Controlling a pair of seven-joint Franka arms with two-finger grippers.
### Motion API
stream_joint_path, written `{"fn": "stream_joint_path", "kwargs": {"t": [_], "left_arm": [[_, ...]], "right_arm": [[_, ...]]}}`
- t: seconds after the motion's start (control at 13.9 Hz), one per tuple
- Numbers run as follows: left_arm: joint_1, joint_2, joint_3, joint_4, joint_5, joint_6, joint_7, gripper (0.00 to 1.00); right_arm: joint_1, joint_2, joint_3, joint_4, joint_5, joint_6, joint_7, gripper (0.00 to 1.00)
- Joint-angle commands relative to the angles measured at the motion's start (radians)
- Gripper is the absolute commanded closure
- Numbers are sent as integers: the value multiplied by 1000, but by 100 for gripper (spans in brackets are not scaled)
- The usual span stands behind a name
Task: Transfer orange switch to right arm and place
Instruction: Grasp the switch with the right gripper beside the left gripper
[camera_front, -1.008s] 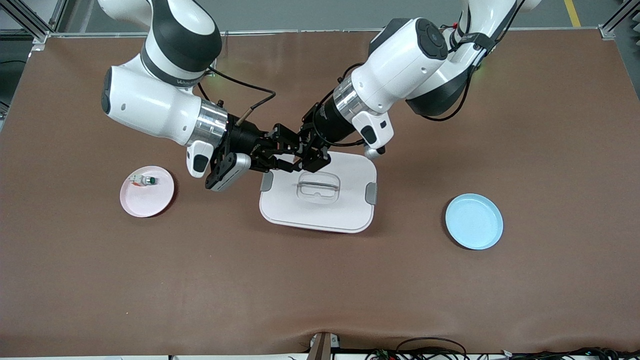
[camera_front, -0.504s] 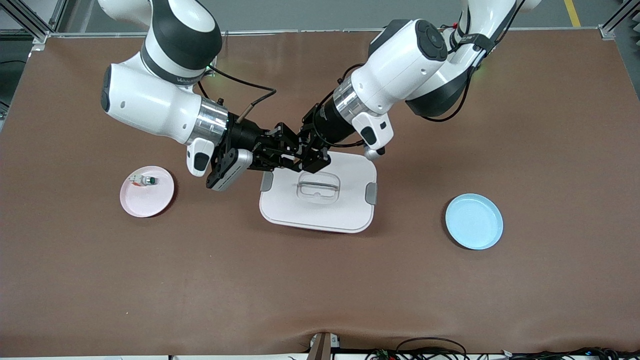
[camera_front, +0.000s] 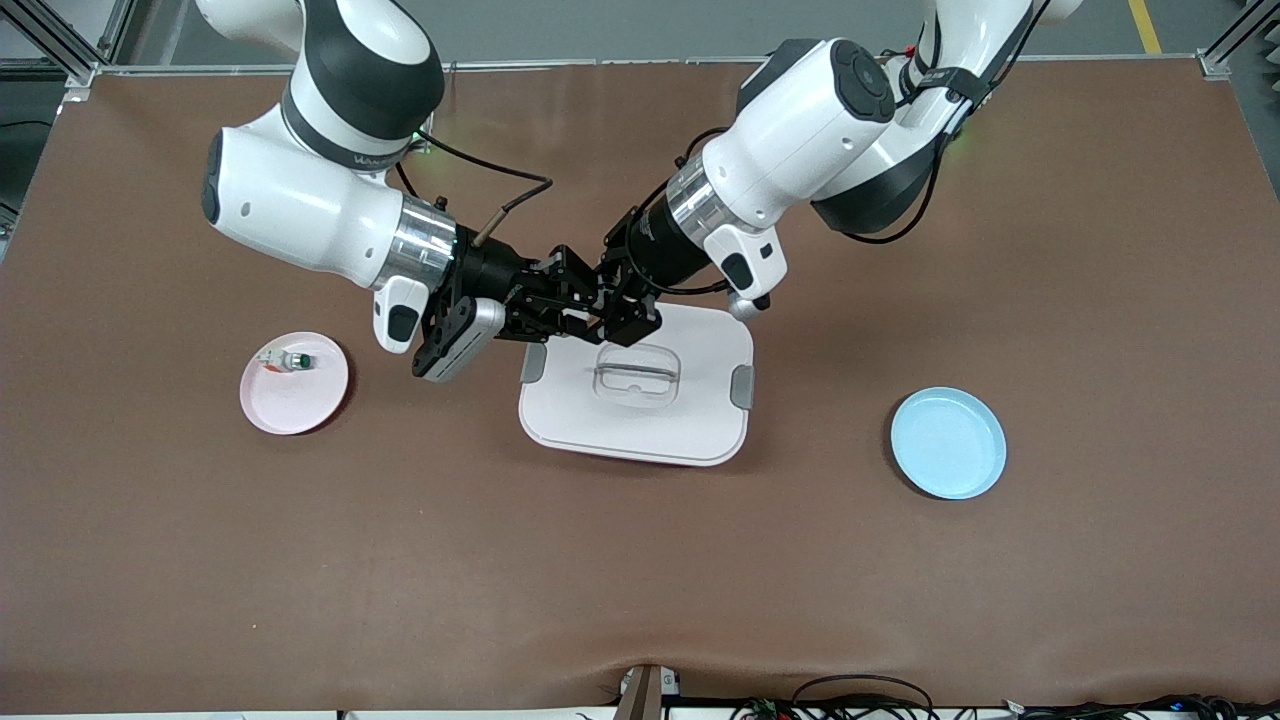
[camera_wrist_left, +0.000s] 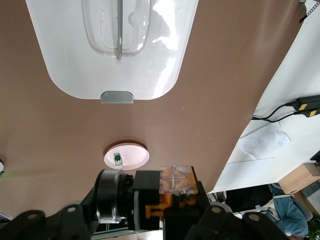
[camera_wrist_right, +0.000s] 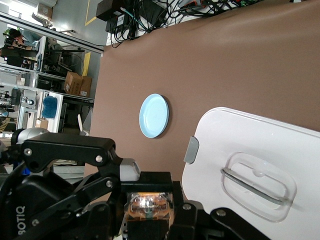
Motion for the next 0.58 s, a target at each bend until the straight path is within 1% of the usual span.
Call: {"fn": "stream_joint_path", "kwargs": {"t": [0.0, 0.07, 0.22, 0.36, 0.5], "left_arm": [[-9, -2, 2, 11, 20, 5, -6, 65], [-9, -2, 2, 11, 22, 5, -2, 51], [-9, -2, 0, 14, 40, 5, -4, 0], [-9, -2, 0, 14, 58, 5, -12, 0], [-9, -2, 0, 14, 60, 5, -12, 0]], "right_arm": [[4, 20, -7, 18, -1, 11, -2, 100], [4, 20, -7, 18, -4, 9, -3, 100], [4, 20, -7, 18, -4, 9, -3, 100], [4, 25, -7, 18, -7, 8, -14, 100], [1, 26, -7, 12, -7, 8, -89, 100]]}}
